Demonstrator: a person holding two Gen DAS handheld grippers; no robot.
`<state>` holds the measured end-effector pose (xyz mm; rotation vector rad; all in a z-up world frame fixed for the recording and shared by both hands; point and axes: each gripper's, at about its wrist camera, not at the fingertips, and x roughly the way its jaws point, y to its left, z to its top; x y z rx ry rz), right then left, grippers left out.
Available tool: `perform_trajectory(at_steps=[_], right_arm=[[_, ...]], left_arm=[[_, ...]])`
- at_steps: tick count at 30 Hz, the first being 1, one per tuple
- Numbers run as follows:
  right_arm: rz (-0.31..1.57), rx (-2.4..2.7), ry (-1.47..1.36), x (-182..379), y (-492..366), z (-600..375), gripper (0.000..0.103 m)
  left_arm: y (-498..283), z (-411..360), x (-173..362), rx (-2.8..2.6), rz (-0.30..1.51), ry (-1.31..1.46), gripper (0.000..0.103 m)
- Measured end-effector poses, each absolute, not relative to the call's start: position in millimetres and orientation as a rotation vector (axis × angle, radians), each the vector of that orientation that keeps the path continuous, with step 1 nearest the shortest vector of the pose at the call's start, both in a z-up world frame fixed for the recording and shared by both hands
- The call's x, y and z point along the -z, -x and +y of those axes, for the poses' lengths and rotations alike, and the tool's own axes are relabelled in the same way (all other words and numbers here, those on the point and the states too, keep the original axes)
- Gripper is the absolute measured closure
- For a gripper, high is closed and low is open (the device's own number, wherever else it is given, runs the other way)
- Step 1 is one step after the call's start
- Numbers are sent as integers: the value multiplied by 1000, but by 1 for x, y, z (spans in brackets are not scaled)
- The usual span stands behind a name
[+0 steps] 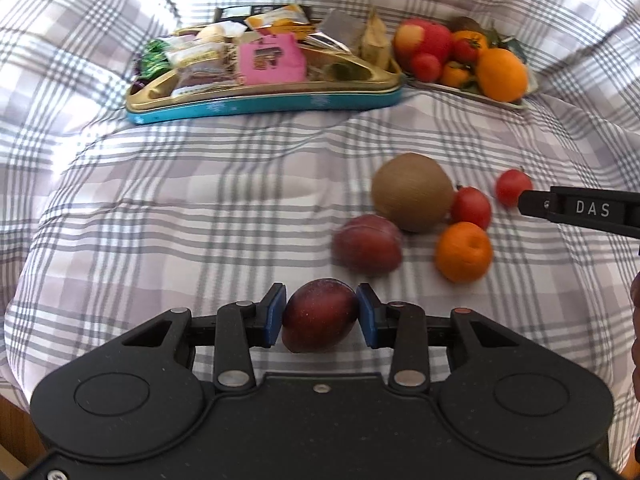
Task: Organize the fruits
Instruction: 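Close the right tool on the red tomato, then carry the plum with the left tool while the right tool carries the tomato over the tray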
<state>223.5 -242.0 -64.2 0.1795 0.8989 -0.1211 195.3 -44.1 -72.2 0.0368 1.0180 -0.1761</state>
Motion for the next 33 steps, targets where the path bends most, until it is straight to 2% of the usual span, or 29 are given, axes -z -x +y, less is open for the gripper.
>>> perform_trajectory(at_steps=[25, 27, 29, 33], right_arm=[[902, 148, -116, 91, -262, -233, 48], [900, 153, -111, 92, -262, -233, 51], [898, 141, -104, 91, -261, -232, 57], [888, 133, -74, 89, -258, -228, 58]], left_arm=[[-201, -37, 77, 173, 1033, -12, 56], [-202, -36, 77, 173, 1033, -12, 56], [-201, -36, 77, 172, 1032, -11, 56], [-201, -36, 76, 175, 1032, -9, 56]])
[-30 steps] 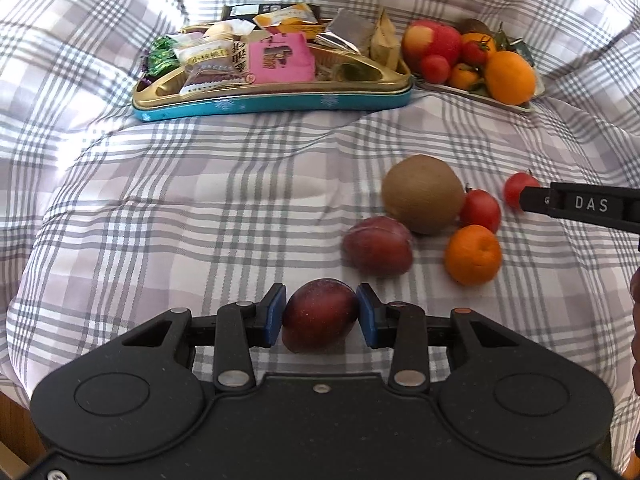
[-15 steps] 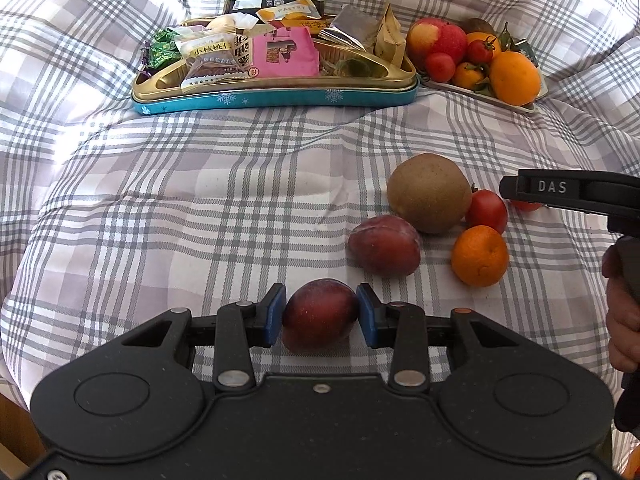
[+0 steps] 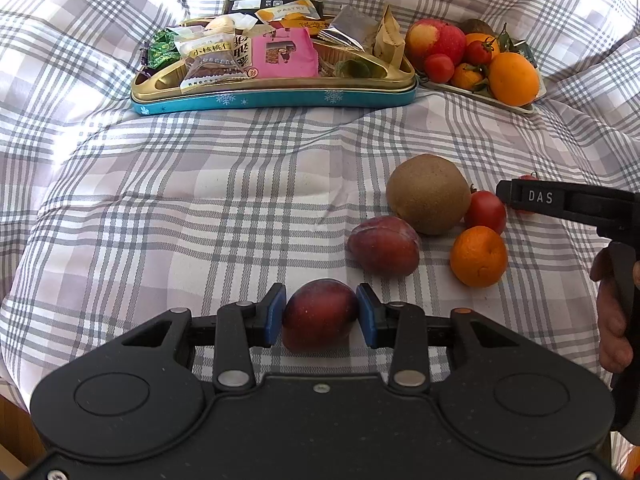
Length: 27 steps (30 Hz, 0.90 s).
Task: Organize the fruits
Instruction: 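Carry the plum with the left tool while the right tool carries the tomato over the tray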
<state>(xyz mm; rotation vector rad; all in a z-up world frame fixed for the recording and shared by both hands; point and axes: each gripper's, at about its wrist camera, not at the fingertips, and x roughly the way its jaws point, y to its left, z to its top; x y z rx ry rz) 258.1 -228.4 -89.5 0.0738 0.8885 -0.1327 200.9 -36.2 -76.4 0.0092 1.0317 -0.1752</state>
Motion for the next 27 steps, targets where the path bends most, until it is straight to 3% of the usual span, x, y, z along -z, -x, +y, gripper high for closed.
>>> perform_trajectory(at_steps=[3, 27], right_arm=[[884, 131, -73, 87, -254, -229, 63], [746, 85, -85, 11, -145, -220, 63]], left_arm=[[-199, -37, 74, 180, 1025, -7, 56], [-130, -27, 9, 203, 843, -43, 56]])
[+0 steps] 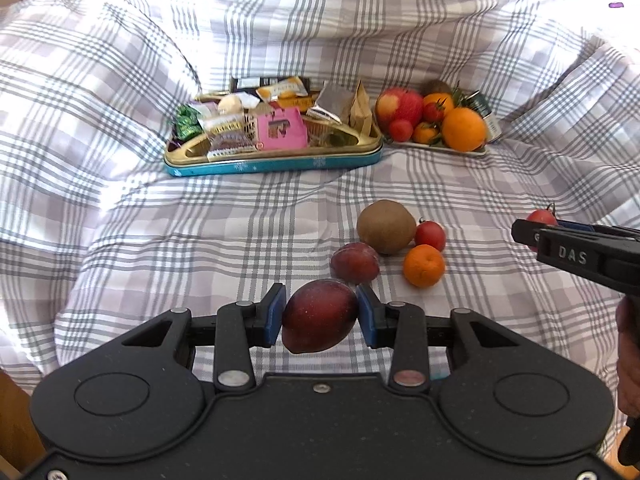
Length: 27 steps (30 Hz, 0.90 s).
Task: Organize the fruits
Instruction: 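Carry the plum with the left tool while the right tool carries the tomato over the tray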
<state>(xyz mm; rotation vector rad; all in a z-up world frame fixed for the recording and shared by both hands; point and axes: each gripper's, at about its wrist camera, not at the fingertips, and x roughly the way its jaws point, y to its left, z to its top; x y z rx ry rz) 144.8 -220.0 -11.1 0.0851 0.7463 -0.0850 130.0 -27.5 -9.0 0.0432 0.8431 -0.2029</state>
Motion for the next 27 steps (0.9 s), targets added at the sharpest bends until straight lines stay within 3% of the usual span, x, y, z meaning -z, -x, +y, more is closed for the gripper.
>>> perform_trajectory(at_steps=[12, 27], right_arm=[[666, 21, -75, -24, -54, -209, 63], [669, -26, -78, -22, 26, -205, 63]], left_arm=[[-73, -21, -8, 209, 782, -52, 56], [-21, -22, -6, 194, 776, -56, 56]])
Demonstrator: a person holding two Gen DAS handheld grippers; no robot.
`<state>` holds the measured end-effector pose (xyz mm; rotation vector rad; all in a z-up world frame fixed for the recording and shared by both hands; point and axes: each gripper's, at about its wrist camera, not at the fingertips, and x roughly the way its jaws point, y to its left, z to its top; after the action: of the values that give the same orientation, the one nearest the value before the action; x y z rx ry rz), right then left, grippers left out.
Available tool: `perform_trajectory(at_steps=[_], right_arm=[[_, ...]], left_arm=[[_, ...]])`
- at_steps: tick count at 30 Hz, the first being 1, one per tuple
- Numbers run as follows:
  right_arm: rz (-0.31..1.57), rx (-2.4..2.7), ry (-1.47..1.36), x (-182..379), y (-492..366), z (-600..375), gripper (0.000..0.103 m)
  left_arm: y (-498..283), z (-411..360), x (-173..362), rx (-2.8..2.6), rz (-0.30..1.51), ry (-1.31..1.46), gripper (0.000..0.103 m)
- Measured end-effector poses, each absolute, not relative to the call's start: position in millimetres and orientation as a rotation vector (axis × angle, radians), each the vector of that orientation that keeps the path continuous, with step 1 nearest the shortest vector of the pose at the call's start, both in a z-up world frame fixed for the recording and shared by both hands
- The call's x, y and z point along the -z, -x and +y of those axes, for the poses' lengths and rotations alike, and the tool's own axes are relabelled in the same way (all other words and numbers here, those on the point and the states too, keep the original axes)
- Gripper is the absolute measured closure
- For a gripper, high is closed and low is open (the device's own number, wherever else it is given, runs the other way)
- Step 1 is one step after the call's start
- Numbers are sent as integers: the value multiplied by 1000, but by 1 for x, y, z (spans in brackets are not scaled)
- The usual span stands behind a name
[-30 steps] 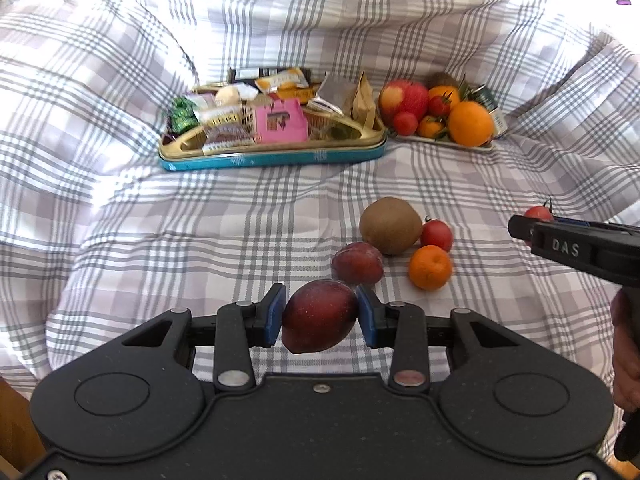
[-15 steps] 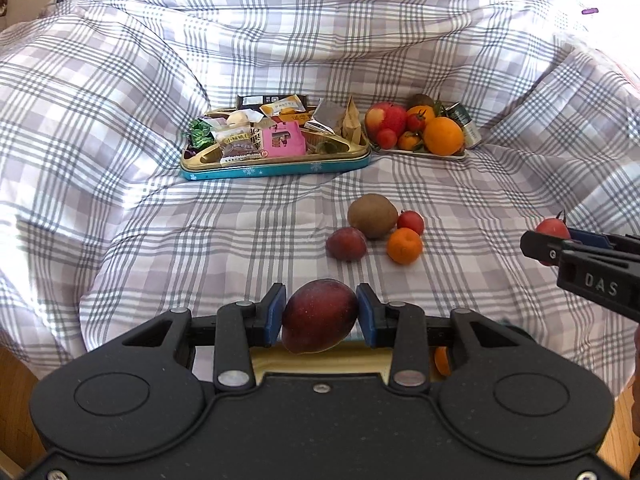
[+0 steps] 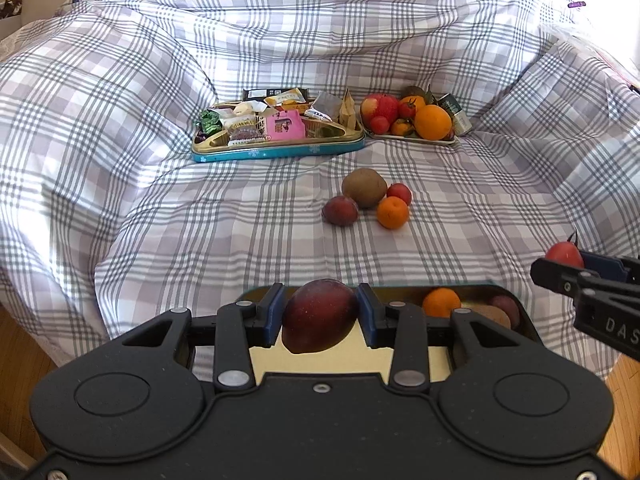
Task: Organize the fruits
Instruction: 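Carry the plum with the left tool while the right tool carries the tomato over the tray, then open the left tool to drop the plum into the tray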
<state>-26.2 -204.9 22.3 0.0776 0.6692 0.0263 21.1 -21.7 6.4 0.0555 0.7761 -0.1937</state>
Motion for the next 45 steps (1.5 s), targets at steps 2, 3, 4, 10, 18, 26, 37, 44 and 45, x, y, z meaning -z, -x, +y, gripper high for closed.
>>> perform_trajectory(at_steps=[2, 3, 4, 10, 18, 26, 37, 44, 45], right_arm=[[669, -30, -77, -22, 34, -205, 63], [669, -32, -76, -22, 38, -205, 63], [670, -36, -75, -22, 42, -205, 63], [692, -56, -63, -19, 52, -204, 63], [765, -72, -81, -3, 55, -202, 63], [782, -103, -66, -1, 55, -193, 63], [798, -126, -54, 2, 57, -190, 63], [801, -127, -53, 3, 56, -190, 63], [801, -126, -54, 3, 56, -190, 63]], left_arm=[[-16, -21, -6, 190, 781, -51, 56], [-14, -20, -5, 188, 784, -49, 56], [-12, -20, -4, 185, 787, -49, 56], [-5, -17, 1, 172, 806, -34, 56], [-8, -13, 13, 148, 845, -10, 56], [-15, -13, 17, 142, 856, -2, 56], [-16, -18, 12, 150, 837, -19, 58], [-15, -19, 9, 156, 826, -26, 58], [-15, -19, 9, 157, 827, -27, 58]])
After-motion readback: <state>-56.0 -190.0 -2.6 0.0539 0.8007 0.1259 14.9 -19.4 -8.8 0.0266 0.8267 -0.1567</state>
